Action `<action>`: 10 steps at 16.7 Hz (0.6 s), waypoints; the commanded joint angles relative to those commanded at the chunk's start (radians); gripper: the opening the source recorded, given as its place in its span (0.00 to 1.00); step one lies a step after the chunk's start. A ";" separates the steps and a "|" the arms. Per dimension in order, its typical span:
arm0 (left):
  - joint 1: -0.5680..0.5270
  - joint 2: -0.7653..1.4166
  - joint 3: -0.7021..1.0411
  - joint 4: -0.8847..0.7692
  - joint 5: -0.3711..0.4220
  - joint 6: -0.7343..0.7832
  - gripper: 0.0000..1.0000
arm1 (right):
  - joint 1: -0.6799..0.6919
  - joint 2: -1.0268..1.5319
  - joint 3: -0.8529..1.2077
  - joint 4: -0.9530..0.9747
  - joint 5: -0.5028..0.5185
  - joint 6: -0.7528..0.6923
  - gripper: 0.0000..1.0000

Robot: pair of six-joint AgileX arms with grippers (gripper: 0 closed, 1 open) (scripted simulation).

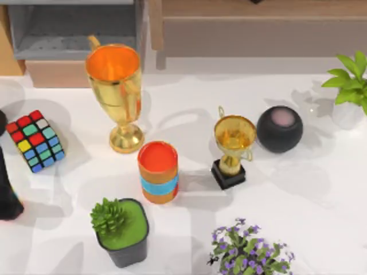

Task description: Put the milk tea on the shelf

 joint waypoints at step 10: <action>0.000 0.000 0.000 0.000 0.000 0.000 1.00 | -0.055 0.107 0.026 0.093 -0.053 -0.011 1.00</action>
